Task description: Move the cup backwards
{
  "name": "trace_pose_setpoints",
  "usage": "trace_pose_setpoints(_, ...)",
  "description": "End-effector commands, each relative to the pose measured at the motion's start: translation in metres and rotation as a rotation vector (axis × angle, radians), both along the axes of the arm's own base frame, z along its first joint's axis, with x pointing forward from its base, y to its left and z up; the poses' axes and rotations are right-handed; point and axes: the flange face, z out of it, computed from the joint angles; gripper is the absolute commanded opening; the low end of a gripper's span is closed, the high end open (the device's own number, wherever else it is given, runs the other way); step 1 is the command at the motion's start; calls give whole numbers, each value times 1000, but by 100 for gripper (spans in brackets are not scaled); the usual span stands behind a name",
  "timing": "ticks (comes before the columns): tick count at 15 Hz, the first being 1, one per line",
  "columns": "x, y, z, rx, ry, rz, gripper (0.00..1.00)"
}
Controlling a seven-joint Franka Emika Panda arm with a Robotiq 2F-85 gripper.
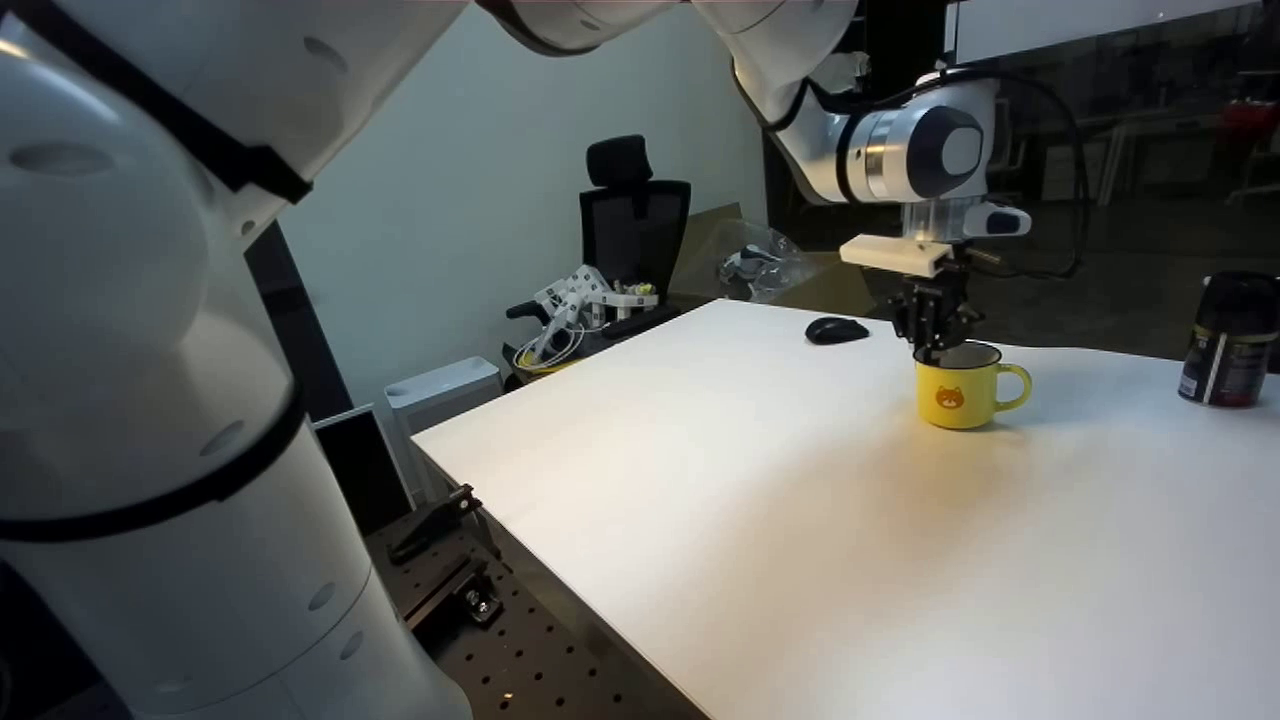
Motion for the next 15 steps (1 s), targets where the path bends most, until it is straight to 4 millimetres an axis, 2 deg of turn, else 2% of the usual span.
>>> trace_pose_setpoints(1,8,1,8,27,-8,-43,3)
trace_pose_setpoints(2,7,2,8,31,-4,-43,36)
trace_pose_setpoints(3,7,3,9,37,0,-42,37)
trace_pose_setpoints(12,8,9,26,32,-28,-32,97)
trace_pose_setpoints(15,6,14,41,28,-52,-20,100)
